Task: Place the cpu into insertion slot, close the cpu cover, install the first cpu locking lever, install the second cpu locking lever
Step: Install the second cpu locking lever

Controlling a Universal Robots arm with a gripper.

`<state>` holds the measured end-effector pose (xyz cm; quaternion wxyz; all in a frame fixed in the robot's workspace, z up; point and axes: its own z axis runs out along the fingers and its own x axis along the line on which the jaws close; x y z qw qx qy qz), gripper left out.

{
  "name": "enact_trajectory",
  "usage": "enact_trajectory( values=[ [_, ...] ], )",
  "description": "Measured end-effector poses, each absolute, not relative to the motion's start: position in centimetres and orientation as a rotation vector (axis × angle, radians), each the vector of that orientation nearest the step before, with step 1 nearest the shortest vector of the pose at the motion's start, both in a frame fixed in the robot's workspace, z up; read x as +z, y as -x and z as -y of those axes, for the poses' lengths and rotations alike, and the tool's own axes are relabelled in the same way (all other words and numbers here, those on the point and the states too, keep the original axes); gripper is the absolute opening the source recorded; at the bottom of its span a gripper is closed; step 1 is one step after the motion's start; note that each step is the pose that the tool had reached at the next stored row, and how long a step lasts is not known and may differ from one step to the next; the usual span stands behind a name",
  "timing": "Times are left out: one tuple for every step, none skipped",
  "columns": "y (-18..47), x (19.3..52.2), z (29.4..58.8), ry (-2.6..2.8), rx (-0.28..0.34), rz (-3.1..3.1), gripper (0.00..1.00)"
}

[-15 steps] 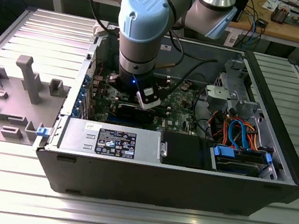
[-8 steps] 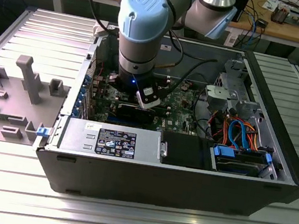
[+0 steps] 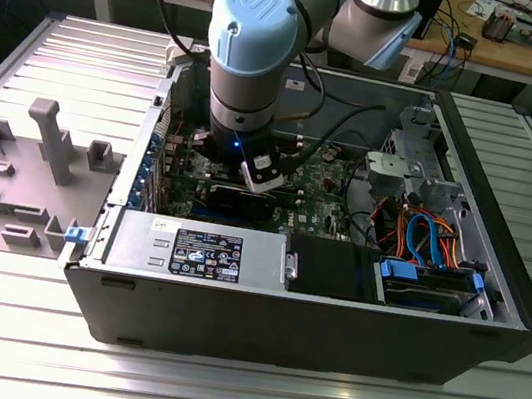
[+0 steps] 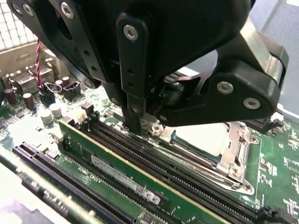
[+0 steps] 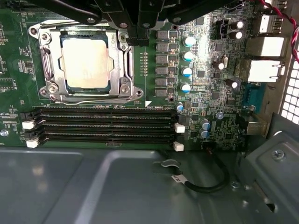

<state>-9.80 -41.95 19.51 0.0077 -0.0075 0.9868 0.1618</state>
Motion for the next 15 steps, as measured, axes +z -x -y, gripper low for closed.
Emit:
enact_trajectory(
  values=[
    [9.8, 19.6, 42.0, 0.023, 0.506, -3.085, 0.11],
    [9.8, 19.7, 42.0, 0.023, 0.505, -3.085, 0.11],
    [9.9, 19.8, 42.0, 0.023, 0.506, -3.085, 0.11],
    [9.9, 19.9, 42.0, 0.023, 0.506, -3.085, 0.11],
    [9.9, 20.1, 42.0, 0.023, 0.506, -3.085, 0.11],
    [9.9, 20.3, 42.0, 0.023, 0.506, -3.085, 0.11],
    [10.0, 20.5, 42.0, 0.024, 0.506, -3.085, 0.11],
    [10.0, 20.8, 42.0, 0.023, 0.506, -3.085, 0.11],
    [10.0, 20.9, 42.0, 0.023, 0.506, -3.085, 0.11],
    [10.0, 20.9, 42.0, 0.023, 0.506, -3.085, 0.11],
    [10.0, 20.9, 42.0, 0.023, 0.506, -3.085, 0.11],
    [10.0, 20.9, 42.0, 0.023, 0.506, -3.085, 0.11],
    [10.0, 20.9, 42.0, 0.023, 0.506, -3.085, 0.11],
    [10.0, 20.9, 42.0, 0.023, 0.506, -3.085, 0.11],
    [10.0, 20.9, 42.0, 0.023, 0.506, -3.085, 0.11]
  ],
)
